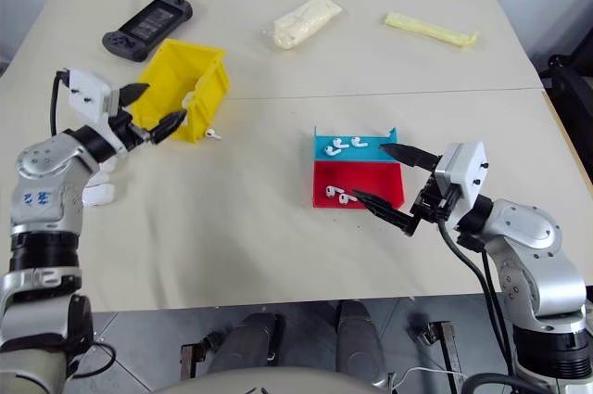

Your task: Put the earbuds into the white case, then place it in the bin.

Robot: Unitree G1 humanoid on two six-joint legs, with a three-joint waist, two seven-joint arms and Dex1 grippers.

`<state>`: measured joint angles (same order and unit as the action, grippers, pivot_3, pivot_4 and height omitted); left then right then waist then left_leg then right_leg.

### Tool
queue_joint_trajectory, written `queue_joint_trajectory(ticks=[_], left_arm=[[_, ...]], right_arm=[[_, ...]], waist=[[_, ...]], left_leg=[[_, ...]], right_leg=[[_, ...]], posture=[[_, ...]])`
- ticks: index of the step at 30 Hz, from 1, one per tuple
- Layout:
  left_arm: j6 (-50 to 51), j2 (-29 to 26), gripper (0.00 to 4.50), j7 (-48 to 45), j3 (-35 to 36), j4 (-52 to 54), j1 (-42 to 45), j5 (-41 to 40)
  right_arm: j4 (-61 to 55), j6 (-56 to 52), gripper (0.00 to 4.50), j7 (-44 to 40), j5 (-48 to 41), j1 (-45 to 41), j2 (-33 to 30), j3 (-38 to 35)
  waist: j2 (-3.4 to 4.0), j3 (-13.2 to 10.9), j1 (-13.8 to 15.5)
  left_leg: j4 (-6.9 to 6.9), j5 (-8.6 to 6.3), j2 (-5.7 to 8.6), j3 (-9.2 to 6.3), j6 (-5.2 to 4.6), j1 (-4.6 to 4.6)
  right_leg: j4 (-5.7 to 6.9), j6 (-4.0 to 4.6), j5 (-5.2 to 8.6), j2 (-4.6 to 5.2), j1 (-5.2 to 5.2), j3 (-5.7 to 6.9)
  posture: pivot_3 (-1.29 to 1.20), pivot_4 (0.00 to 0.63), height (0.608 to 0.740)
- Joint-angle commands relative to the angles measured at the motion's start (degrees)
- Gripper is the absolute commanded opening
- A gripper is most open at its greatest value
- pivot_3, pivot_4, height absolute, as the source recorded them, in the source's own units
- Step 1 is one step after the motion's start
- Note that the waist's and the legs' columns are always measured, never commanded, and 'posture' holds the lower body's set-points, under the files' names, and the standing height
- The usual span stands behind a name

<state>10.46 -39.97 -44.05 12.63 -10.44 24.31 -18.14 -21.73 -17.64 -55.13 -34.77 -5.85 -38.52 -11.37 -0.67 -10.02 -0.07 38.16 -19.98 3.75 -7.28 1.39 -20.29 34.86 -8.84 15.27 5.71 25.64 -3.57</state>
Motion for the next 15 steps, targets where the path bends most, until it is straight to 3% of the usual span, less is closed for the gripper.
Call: queue_joint_trajectory(ticks=[1, 7, 15], left_arm=[[2.0, -3.8, 4.47, -6.8, 3.5, 12.1, -10.3, -4.7], [1.8, -2.1, 4.47, -5.8, 6.8, 25.4, -26.5, -6.2], [0.5, 1.0, 4.47, -1.9, 5.9, 28.8, -28.3, -4.2]], right_arm=[[2.1, 1.2, 4.5, -3.9, -0.4, -2.0, -1.6, 0.3], [6.6, 3.0, 4.5, -7.2, 1.3, -4.0, -1.6, 1.9], [9.0, 6.3, 4.5, -9.1, 3.1, -2.6, -1.5, 1.5]], waist=[[0.02, 0.0, -0.1], [0.03, 0.0, 0.3], [0.05, 0.0, 1.4]], left_leg=[[-0.01, -0.01, -0.03, 0.0, -0.01, 0.01], [-0.04, -0.06, -0.22, 0.02, -0.01, 0.05], [0.01, -0.06, -0.21, 0.16, 0.0, 0.07]], right_leg=[[0.0, 0.0, 0.0, 0.0, 0.0, -0.01], [-0.19, 0.07, -0.02, -0.14, -0.05, 0.01], [-0.34, 0.13, -0.05, -0.17, -0.13, 0.08]], posture=[[0.0, 0.15, 0.74], [0.0, 0.15, 0.74], [0.0, 0.15, 0.74]])
